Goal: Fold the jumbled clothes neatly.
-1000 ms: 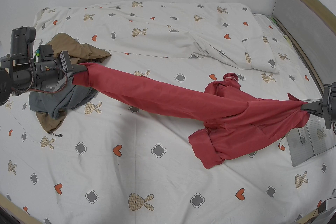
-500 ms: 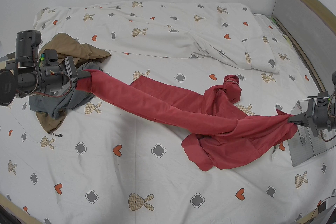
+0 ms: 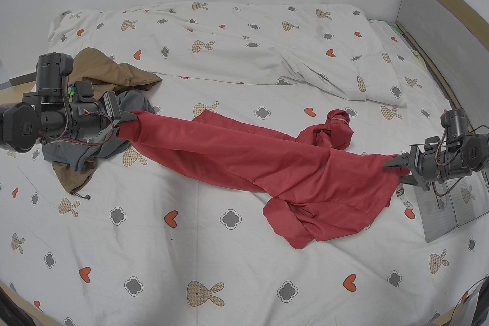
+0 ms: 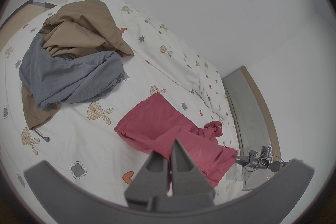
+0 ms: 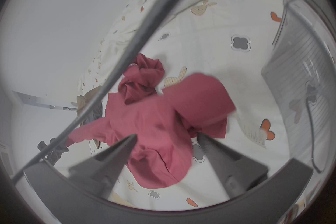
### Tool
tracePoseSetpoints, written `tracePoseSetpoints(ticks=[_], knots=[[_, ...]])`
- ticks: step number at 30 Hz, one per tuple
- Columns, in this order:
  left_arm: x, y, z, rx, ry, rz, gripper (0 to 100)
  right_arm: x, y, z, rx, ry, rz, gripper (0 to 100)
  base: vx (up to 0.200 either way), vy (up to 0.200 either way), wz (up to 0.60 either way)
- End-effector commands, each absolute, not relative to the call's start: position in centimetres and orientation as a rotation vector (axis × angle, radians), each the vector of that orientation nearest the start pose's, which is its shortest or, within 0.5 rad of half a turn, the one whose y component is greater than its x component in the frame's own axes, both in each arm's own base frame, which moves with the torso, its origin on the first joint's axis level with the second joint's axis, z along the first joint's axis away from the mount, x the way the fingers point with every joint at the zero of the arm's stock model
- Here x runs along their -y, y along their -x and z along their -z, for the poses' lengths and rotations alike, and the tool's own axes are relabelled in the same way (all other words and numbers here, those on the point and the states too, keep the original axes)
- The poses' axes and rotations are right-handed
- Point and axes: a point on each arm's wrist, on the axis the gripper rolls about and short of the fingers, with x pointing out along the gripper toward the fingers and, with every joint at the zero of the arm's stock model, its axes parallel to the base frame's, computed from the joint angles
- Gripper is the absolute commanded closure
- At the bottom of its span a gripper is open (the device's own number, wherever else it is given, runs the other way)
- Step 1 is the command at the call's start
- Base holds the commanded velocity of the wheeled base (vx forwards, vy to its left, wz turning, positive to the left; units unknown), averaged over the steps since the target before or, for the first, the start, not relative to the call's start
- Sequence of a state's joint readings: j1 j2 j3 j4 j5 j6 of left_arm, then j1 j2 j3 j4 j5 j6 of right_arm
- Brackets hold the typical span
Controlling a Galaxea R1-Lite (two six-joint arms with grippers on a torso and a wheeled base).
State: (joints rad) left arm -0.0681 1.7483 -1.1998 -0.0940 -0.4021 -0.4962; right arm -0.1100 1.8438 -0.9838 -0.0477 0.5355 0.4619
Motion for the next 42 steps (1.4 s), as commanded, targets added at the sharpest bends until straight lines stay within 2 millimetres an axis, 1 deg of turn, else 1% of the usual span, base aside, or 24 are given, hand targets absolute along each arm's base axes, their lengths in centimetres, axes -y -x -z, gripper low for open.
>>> tracePoseSetpoints(ticks=[1,2,4,6,7,8,9,10,11,13,14,15,17,21,22,26,29,30,35,37,38,39,40,42], knots=[[2.8,-34.3,-21.0,-0.595,0.563,0.319,100,1.3,-31.9,-10.1,-0.981,-0.698,-0.214,0,0.000,0.000,0.00],[2.9,-34.3,-21.0,-0.596,0.562,0.320,100,1.1,-31.0,-9.7,-1.004,-0.701,-0.211,0,0.000,0.000,0.00],[2.9,-34.3,-20.9,-0.597,0.561,0.320,100,0.7,-29.7,-9.9,-1.015,-0.694,-0.222,0,0.000,0.000,0.00],[2.9,-34.3,-20.9,-0.597,0.561,0.320,100,0.2,-28.6,-9.5,-1.041,-0.685,-0.236,0,0.000,0.000,0.00],[2.9,-34.3,-20.9,-0.599,0.561,0.320,100,0.1,-28.1,-9.3,-1.054,-0.680,-0.240,0,0.000,0.000,0.00],[2.9,-34.3,-20.9,-0.599,0.561,0.320,100,0.1,-28.1,-9.3,-1.054,-0.680,-0.240,0,0.000,0.000,0.00],[2.9,-34.3,-20.9,-0.598,0.560,0.320,100,-0.6,-27.5,-9.0,-1.075,-0.656,-0.262,0,0.000,0.000,0.00],[2.9,-34.3,-20.9,-0.598,0.560,0.320,100,-0.6,-27.5,-9.0,-1.075,-0.656,-0.262,0,0.000,0.000,0.00],[2.9,-34.3,-20.8,-0.601,0.560,0.320,100,-1.4,-27.6,-9.0,-1.085,-0.635,-0.292,0,0.000,0.000,0.00],[2.9,-34.2,-20.8,-0.603,0.560,0.321,100,-2.1,-27.8,-9.1,-1.087,-0.627,-0.311,0,0.000,0.000,0.00],[2.9,-34.2,-20.8,-0.603,0.560,0.321,100,-2.1,-27.8,-9.1,-1.087,-0.627,-0.311,0,0.000,0.000,0.00],[2.9,-34.1,-20.8,-0.603,0.560,0.321,100,-3.0,-28.0,-9.2,-1.091,-0.610,-0.341,0,0.000,0.000,0.00],[2.9,-34.1,-20.8,-0.603,0.560,0.321,100,-3.6,-28.2,-9.2,-1.098,-0.602,-0.354,0,0.000,0.000,0.00],[2.9,-34.1,-20.8,-0.603,0.559,0.319,100,-3.9,-29.2,-8.0,-1.132,-0.604,-0.351,0,0.000,0.000,0.00],[2.9,-34.1,-20.8,-0.603,0.559,0.319,100,-4.0,-29.8,-7.6,-1.124,-0.605,-0.352,0,0.000,0.000,0.00],[2.9,-34.1,-20.8,-0.603,0.559,0.319,100,-4.5,-31.0,-7.3,-1.077,-0.678,-0.339,0,0.000,0.000,0.00],[2.9,-34.1,-20.8,-0.601,0.559,0.320,100,-5.1,-31.1,-7.4,-1.075,-0.703,-0.344,0,0.000,0.000,0.00],[2.9,-34.1,-20.8,-0.601,0.559,0.320,100,-5.2,-31.1,-7.4,-1.076,-0.705,-0.343,100,0.000,0.000,0.00],[2.9,-34.0,-20.7,-0.604,0.560,0.319,100,-5.0,-30.9,-7.8,-1.070,-0.721,-0.335,100,0.000,0.000,0.00],[2.9,-34.0,-20.7,-0.604,0.560,0.319,100,-4.8,-30.6,-8.8,-1.050,-0.753,-0.340,100,0.000,0.000,0.00],[2.9,-34.0,-20.7,-0.604,0.560,0.319,100,-4.8,-30.6,-8.8,-1.050,-0.753,-0.340,100,0.000,0.000,0.00],[2.9,-34.0,-20.7,-0.604,0.560,0.319,100,-4.8,-29.8,-10.9,-1.017,-0.798,-0.356,100,0.000,0.000,0.00],[2.9,-34.0,-20.7,-0.604,0.560,0.319,100,-4.7,-29.4,-11.7,-1.012,-0.813,-0.361,100,0.000,0.000,0.00],[2.9,-34.1,-20.7,-0.607,0.560,0.318,100,-4.5,-27.9,-14.0,-1.000,-0.821,-0.380,100,0.000,0.000,0.00]])
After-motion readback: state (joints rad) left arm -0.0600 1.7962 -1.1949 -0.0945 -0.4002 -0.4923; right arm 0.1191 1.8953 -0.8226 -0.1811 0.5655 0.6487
